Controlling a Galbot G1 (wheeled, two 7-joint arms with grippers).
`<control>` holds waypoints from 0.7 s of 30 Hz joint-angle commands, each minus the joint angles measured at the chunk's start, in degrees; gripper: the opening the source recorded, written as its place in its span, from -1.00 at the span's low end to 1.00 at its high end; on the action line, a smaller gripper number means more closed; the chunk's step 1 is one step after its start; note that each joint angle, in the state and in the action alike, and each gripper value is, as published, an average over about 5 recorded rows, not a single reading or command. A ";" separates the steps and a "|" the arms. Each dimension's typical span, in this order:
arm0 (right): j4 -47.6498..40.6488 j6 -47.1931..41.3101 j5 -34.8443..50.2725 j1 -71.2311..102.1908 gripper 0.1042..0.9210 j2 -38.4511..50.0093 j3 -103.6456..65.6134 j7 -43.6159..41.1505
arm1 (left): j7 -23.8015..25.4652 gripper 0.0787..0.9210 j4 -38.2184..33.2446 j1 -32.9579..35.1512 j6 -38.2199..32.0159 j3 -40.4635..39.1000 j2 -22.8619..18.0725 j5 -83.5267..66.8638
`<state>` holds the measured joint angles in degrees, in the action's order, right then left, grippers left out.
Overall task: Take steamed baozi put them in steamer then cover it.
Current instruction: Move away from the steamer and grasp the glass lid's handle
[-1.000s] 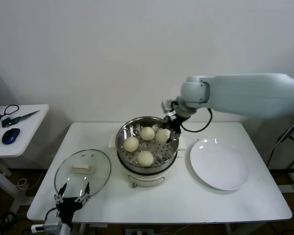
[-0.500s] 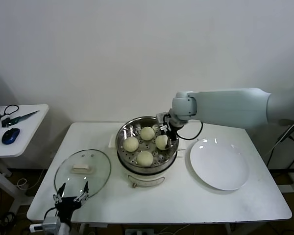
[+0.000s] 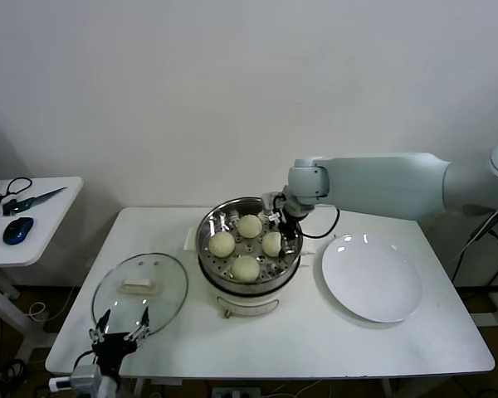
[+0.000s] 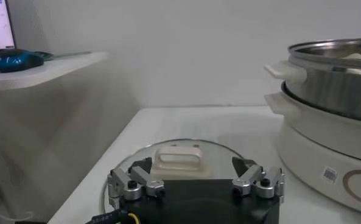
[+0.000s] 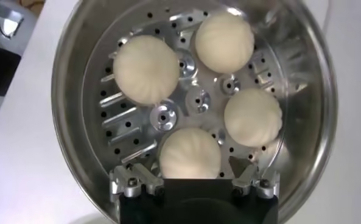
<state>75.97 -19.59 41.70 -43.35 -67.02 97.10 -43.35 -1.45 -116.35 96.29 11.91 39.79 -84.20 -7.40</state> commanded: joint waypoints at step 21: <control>8.41 12.13 2.75 72.47 0.76 42.25 -94.60 33.75 | -1.71 0.77 0.24 -4.41 -2.35 1.65 3.79 4.06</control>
<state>80.45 -15.91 49.84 -18.89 -39.13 54.59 -22.55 -3.03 -116.11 92.68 10.61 41.11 -81.26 -4.53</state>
